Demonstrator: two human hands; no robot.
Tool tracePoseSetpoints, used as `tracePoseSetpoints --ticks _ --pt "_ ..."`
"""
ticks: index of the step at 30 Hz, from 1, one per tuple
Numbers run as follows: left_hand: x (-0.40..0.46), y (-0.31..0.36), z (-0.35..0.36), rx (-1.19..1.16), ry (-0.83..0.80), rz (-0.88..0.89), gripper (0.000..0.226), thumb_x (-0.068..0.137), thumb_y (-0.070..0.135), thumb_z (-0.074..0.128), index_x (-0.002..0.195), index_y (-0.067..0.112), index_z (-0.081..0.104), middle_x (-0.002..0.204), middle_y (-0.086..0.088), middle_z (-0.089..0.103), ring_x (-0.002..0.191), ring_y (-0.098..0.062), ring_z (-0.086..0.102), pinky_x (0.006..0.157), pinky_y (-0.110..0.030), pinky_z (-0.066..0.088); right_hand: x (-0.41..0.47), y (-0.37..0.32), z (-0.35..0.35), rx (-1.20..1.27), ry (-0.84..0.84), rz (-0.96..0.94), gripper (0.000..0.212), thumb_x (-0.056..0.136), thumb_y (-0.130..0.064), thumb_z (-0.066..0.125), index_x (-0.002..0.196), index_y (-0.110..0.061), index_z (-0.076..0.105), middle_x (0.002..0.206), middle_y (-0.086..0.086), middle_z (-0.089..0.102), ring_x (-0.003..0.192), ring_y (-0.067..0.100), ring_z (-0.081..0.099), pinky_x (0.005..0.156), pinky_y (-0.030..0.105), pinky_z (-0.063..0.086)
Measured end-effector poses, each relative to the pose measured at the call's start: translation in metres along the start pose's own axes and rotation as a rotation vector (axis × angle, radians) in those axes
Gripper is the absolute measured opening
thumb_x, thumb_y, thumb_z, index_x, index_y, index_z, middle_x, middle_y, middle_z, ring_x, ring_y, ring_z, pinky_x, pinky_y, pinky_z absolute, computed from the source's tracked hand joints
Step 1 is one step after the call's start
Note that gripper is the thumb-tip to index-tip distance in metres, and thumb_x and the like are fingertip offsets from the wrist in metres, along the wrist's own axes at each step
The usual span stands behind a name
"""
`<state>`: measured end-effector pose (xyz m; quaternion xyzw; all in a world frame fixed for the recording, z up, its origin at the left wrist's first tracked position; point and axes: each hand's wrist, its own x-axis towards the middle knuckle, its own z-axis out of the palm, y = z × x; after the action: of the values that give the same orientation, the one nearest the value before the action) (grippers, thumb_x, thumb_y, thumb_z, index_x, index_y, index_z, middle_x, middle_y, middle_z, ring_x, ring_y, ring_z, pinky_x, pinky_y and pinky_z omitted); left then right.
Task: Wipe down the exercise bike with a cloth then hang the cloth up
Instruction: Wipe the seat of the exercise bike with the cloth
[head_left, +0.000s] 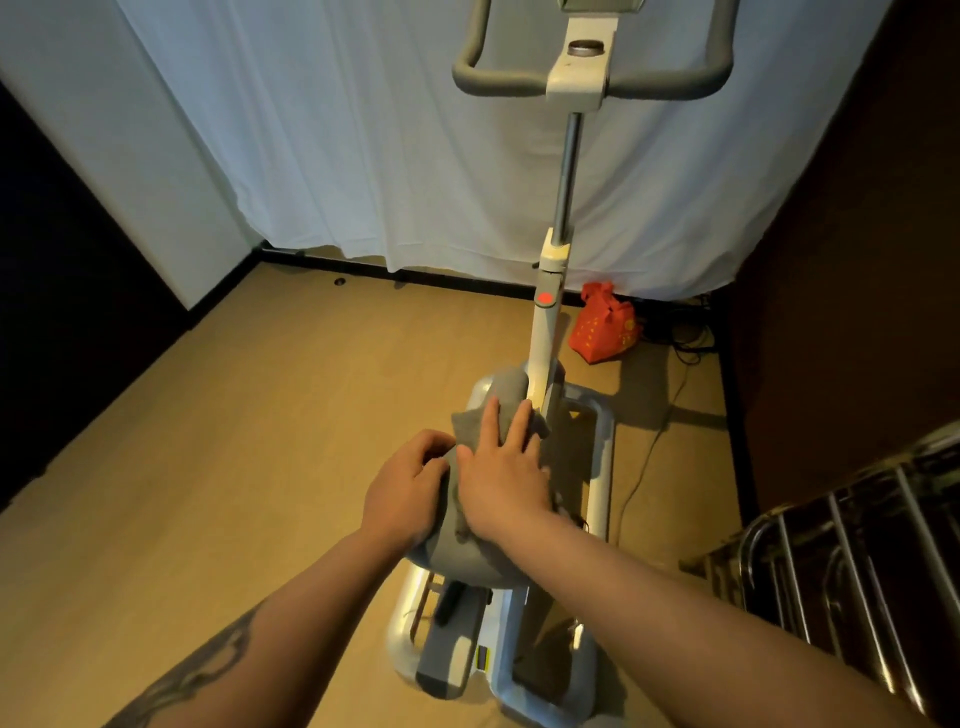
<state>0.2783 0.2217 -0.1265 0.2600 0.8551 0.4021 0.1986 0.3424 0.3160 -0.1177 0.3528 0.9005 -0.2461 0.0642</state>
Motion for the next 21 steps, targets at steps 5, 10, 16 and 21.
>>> tracePoseSetpoints --ticks 5,10,16,21 --pt "0.004 -0.005 0.002 -0.065 0.029 -0.002 0.024 0.089 0.024 0.046 0.095 0.037 0.065 0.095 0.019 0.067 0.092 -0.004 0.060 0.078 -0.032 0.047 0.008 0.008 -0.009 0.047 -0.008 -0.031 0.062 0.103 -0.044 0.022 0.154 -0.029 -0.010 0.159 0.005 -0.024 0.147 0.037 0.004 0.107 0.052 0.032" --pt "0.001 -0.010 0.003 -0.076 0.060 -0.033 0.025 0.092 0.018 0.048 0.101 0.032 0.067 0.099 0.016 0.067 0.094 -0.007 0.060 0.077 -0.031 0.048 0.004 -0.009 -0.008 -0.001 0.040 0.048 0.061 0.105 -0.039 0.023 0.154 -0.024 -0.009 0.160 0.011 -0.020 0.146 0.039 0.011 0.108 0.048 0.032" --pt "0.002 -0.007 0.001 -0.096 0.045 -0.039 0.024 0.093 0.020 0.047 0.099 0.034 0.066 0.097 0.016 0.067 0.092 -0.010 0.060 0.080 -0.035 0.049 -0.001 0.020 -0.004 0.130 0.057 -0.060 0.049 0.102 -0.050 0.020 0.149 -0.051 0.007 0.160 -0.015 -0.016 0.147 0.027 0.013 0.105 0.050 0.035" --pt "0.000 -0.008 0.000 -0.100 0.041 -0.033 0.025 0.093 0.020 0.045 0.101 0.033 0.065 0.096 0.016 0.066 0.090 -0.008 0.059 0.072 -0.031 0.046 -0.007 -0.002 0.004 0.092 0.147 0.153 0.066 0.101 -0.050 0.023 0.151 -0.033 -0.017 0.163 0.006 -0.001 0.137 0.035 0.036 0.103 0.048 0.042"
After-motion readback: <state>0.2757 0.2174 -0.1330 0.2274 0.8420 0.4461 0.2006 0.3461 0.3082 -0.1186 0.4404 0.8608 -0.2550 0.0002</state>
